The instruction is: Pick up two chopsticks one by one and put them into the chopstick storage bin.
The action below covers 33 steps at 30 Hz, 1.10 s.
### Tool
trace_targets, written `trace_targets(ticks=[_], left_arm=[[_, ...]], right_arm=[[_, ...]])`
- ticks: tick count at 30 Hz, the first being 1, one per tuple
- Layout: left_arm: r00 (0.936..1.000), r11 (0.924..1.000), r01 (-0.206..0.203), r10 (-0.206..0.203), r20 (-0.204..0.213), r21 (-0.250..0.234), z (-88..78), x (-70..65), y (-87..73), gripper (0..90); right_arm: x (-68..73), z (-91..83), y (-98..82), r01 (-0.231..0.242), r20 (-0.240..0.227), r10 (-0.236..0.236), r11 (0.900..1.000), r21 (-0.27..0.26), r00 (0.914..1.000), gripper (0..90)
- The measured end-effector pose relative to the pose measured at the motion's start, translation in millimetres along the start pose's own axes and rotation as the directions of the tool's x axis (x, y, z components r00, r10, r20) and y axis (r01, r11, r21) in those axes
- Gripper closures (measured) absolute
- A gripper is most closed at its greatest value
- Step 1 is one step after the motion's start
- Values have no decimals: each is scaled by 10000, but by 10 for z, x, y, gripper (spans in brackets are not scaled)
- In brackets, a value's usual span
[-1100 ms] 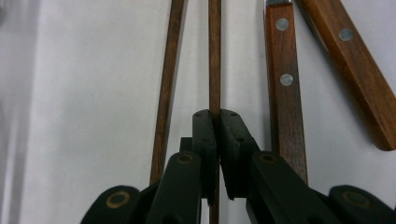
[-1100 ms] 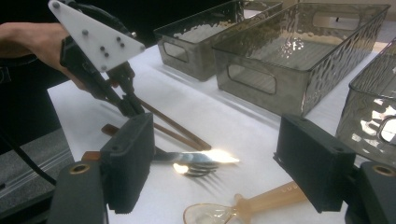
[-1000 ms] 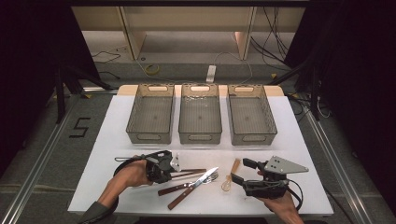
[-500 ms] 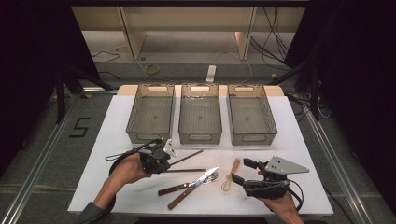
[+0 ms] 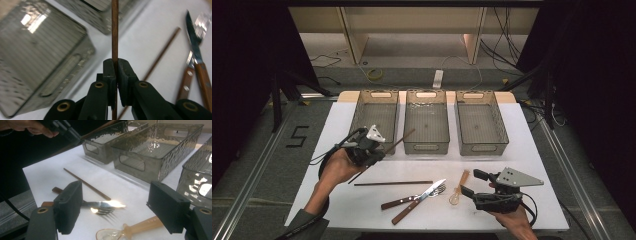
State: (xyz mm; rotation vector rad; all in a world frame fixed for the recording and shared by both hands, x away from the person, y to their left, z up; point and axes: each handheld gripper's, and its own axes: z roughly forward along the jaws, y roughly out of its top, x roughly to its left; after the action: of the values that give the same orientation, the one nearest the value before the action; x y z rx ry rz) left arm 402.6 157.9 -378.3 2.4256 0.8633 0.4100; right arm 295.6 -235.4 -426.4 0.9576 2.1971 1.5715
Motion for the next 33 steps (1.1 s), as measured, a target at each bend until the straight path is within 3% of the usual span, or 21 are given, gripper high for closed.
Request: trace_targets(ticks=[2,13,17,20,26,33], left_arm=[[9993,9988,371,-374,-74,-325,-51,88,14,848],[9868,9817,1322,-1434,-747,-1371,-243,459,167,848],[9820,9753,1460,-1632,-953,-1656,-279,550,245,848],[9798,9762,1379,-1591,-1212,-1674,-266,605,310,848],[9725,9686,1430,-1757,-1528,-2034,-225,731,436,848],[9561,9452,1959,-2433,-1631,-2613,-215,935,536,848]], right_arm=[[2,-8,4,-7,4,7,10000,-73,10000,286],[0,-6,1,-11,26,11,10000,-94,10000,286],[1,-5,-3,2,19,-2,10000,-58,10000,286],[-2,-2,-2,2,20,-2,10000,-66,10000,286],[-2,-6,-3,-4,2,4,10000,-68,10000,286],[-4,-1,-9,-11,-35,11,10000,-34,10000,286]])
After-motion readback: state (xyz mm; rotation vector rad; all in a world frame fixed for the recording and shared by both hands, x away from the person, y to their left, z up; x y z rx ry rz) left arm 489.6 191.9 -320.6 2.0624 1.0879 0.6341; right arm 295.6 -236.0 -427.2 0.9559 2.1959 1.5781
